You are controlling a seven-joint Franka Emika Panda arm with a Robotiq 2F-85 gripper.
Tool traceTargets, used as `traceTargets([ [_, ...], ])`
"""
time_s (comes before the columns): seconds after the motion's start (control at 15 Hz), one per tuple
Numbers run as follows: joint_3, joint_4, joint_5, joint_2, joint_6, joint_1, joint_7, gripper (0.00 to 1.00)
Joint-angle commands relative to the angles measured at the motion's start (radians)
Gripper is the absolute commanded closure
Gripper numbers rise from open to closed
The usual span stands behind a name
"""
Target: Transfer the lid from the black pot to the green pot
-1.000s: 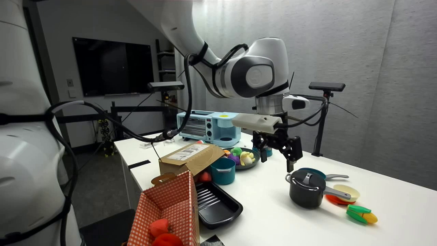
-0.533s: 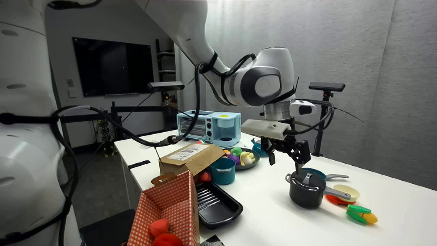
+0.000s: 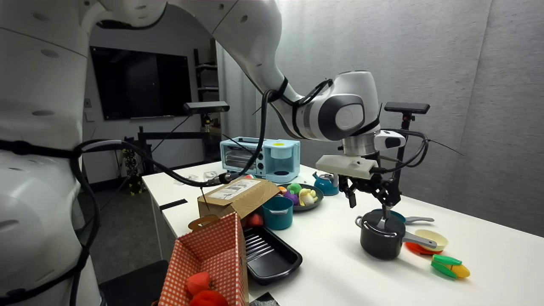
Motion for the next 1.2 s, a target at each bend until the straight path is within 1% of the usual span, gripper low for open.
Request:
traceTargets([
  [0.0,0.021,0.093,0.016,0.071,0.001,-0.019,0.021,0.0],
  [0.73,0.026,0.244,0.028,0.191,-0.013,-0.022,0.07,0.02],
  [1.13,0.032,0.309,0.033,0.245,-0.017,-0.032,0.063,0.02],
])
